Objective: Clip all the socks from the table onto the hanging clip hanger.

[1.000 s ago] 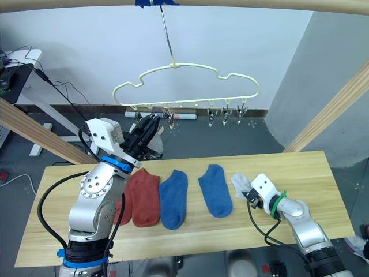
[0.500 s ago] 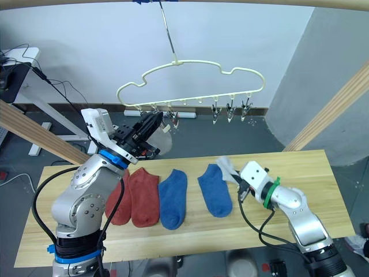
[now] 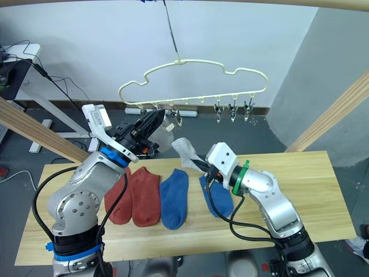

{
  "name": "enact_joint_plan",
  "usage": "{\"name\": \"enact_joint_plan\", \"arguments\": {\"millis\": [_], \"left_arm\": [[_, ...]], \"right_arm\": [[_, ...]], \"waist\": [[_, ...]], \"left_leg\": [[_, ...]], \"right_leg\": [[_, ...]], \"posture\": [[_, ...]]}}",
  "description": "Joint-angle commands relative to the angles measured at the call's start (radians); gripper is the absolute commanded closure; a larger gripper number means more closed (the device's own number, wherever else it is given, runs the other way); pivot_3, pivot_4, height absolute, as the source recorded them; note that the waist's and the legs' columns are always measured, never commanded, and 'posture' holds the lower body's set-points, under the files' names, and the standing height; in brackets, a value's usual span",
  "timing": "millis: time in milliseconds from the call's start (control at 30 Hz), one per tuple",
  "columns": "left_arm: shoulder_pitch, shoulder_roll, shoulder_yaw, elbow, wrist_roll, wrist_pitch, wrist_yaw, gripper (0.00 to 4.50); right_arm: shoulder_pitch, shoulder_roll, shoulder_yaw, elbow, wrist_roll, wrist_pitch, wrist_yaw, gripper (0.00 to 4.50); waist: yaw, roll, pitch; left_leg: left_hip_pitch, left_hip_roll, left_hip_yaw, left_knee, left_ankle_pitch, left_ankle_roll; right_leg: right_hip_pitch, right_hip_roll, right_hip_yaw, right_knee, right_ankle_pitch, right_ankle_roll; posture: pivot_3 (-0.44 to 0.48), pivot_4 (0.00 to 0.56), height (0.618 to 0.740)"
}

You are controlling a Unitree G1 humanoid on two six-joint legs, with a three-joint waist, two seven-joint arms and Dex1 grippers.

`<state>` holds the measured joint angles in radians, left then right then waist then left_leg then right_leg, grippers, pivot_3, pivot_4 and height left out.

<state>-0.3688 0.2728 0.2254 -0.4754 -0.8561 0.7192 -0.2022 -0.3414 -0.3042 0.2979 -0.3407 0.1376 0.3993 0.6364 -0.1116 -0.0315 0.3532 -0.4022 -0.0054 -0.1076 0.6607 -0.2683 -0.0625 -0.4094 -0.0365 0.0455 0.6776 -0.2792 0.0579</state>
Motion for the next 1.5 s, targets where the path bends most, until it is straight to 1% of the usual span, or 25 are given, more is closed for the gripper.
{"name": "enact_joint_plan", "arguments": {"millis": [33,333,1033,1233,1500], "left_arm": [[-0.007,0.006,0.005,-0.065,-0.04,-0.003,0.008,4.36],[0.0,0.011,-0.004,-0.068,-0.065,0.001,0.016,4.36],[0.026,0.021,-0.004,-0.072,-0.079,0.005,0.01,4.36],[0.03,0.024,0.002,-0.072,-0.109,0.014,0.015,4.36],[0.028,0.04,-0.002,-0.053,-0.075,-0.007,0.025,4.36]], "right_arm": [[-0.024,0.04,0.004,0.01,0.016,-0.008,-0.016,4.5],[-0.056,0.101,0.011,0.064,0.026,0.0,0.0,4.5],[-0.09,0.143,0.011,0.085,0.022,-0.021,-0.004,4.5],[-0.106,0.157,0.017,0.11,0.018,-0.029,-0.004,4.5],[-0.129,0.174,0.02,0.144,0.013,-0.045,-0.004,4.5]], "waist": [[0.0,0.0,0.0],[0.0,0.0,0.0],[0.0,0.0,0.0],[0.0,0.0,0.0],[0.0,0.0,0.0]], "left_leg": [[0.0,0.0,0.0,0.0,0.0,0.0],[0.0,0.0,0.0,0.0,0.0,0.0],[0.0,0.0,0.0,0.0,0.0,0.0],[0.0,0.0,0.0,0.0,0.0,0.0],[0.0,0.0,0.001,-0.001,0.0,0.0]], "right_leg": [[0.0,0.0,0.0,0.0,0.0,0.0],[-0.001,0.0,0.0,0.0,0.0,0.0],[-0.001,0.0,0.001,0.0,0.0,0.0],[-0.001,0.0,0.001,0.0,0.0,0.0],[-0.002,0.0,0.001,0.0,0.0,0.0]], "posture": [[-0.213,0.363,0.74],[-0.207,0.362,0.74],[-0.202,0.359,0.74],[-0.2,0.358,0.74],[-0.193,0.354,0.74]]}}
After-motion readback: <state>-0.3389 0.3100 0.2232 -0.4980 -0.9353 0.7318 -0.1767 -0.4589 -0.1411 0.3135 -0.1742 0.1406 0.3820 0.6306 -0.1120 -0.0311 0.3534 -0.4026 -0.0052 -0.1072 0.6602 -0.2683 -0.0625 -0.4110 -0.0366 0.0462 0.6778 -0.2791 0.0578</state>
